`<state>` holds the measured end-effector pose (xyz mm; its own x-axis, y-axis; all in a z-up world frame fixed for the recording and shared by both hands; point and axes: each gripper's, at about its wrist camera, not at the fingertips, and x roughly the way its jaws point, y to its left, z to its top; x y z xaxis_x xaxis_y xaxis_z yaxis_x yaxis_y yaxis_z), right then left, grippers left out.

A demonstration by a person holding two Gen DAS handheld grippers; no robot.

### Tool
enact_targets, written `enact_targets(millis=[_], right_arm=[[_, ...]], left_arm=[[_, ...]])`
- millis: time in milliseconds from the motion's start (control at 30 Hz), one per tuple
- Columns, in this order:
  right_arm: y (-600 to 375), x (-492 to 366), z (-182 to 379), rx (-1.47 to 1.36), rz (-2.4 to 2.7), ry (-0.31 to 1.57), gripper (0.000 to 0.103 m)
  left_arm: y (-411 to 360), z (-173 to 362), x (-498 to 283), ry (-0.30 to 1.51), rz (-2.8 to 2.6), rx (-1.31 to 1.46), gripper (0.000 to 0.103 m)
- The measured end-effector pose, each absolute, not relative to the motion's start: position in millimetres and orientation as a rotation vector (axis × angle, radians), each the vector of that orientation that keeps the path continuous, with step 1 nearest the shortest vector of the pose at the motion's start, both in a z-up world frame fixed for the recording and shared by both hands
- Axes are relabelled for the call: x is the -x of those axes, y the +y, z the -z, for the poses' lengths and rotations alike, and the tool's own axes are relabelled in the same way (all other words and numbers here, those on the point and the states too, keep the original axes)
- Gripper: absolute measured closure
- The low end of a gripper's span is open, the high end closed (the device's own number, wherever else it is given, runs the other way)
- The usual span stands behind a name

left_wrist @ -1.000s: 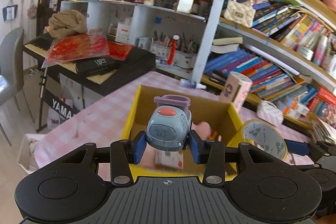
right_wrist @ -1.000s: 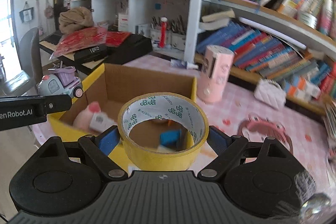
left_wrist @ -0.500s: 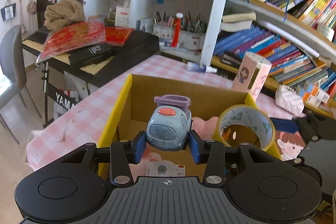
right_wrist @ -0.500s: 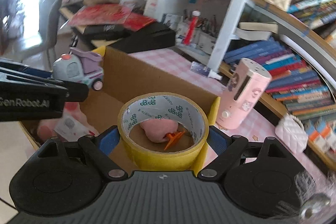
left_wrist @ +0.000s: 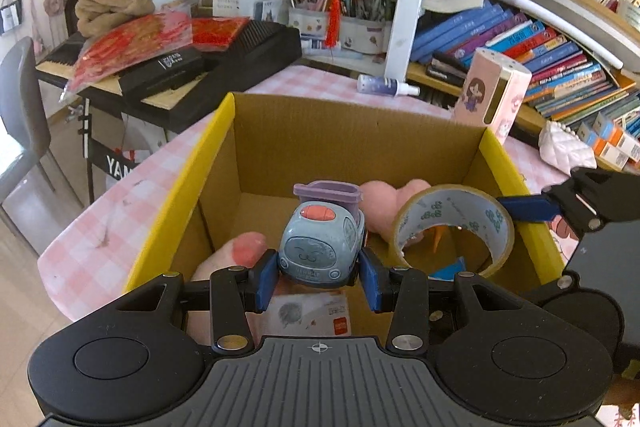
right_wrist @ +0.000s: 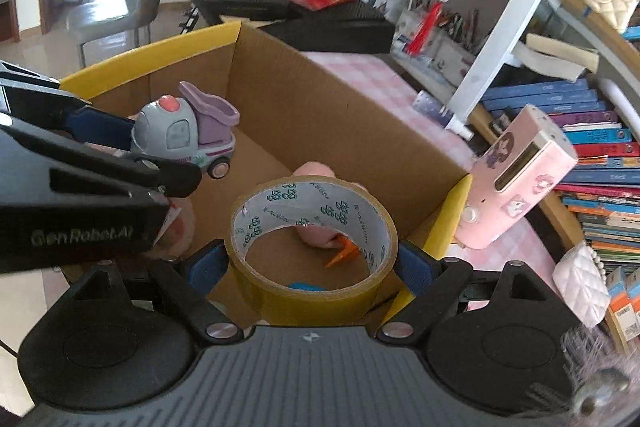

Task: Organize objects
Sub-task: 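Lower the toy car and tape roll into the box and open both tools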

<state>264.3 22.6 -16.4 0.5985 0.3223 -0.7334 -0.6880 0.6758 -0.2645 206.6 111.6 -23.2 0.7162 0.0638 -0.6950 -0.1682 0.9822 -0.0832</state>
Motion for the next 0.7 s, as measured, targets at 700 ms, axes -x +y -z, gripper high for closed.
enact_targets(millis=[700], right_arm=[[19,-255,8,0.53,-0.582,0.696,0.013]], left_arm=[[105,10,-188,0.688,-0.142,0.069,0.054]])
